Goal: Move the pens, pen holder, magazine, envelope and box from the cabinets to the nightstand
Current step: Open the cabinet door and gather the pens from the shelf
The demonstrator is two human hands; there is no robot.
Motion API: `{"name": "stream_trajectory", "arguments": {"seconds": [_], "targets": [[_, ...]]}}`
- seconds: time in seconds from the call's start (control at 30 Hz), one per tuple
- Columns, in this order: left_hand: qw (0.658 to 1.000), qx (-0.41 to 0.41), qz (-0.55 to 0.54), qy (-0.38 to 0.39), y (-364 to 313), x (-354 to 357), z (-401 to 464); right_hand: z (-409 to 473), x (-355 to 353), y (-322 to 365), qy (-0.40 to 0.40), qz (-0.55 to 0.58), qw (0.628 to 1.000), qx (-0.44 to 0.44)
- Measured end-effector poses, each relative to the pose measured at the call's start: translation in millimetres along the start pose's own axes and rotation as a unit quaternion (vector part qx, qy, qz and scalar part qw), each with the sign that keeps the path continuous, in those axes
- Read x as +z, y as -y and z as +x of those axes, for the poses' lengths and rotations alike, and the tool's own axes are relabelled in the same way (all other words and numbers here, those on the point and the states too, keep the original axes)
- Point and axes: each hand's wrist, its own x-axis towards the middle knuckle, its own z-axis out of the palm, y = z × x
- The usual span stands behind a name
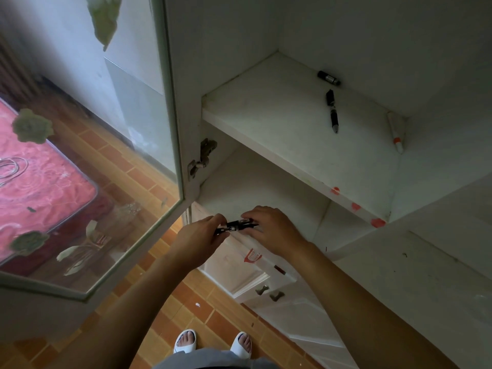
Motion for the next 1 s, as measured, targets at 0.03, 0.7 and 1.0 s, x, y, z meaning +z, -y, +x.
{"name": "stream_trajectory", "arguments": {"seconds": [0.03, 0.7, 1.0], "targets": [[1.000, 0.001, 0.003, -0.001, -1.6, -4.7, 0.4, 1.1, -3.5, 4.2, 0.003, 0.007, 1.000, 0.004], [0.989, 0.097, 0.021, -0.107, -33.3, -151.3, -22.4, -28.1, -124.3, 95.0, -0.024, 0.011, 0.999, -0.044], [0.973, 0.133, 0.000, -0.190, -59.1, -209.2, -8.1, -43.5, -187.9, 117.8, -0.101, 0.056, 0.991, -0.064]]}}
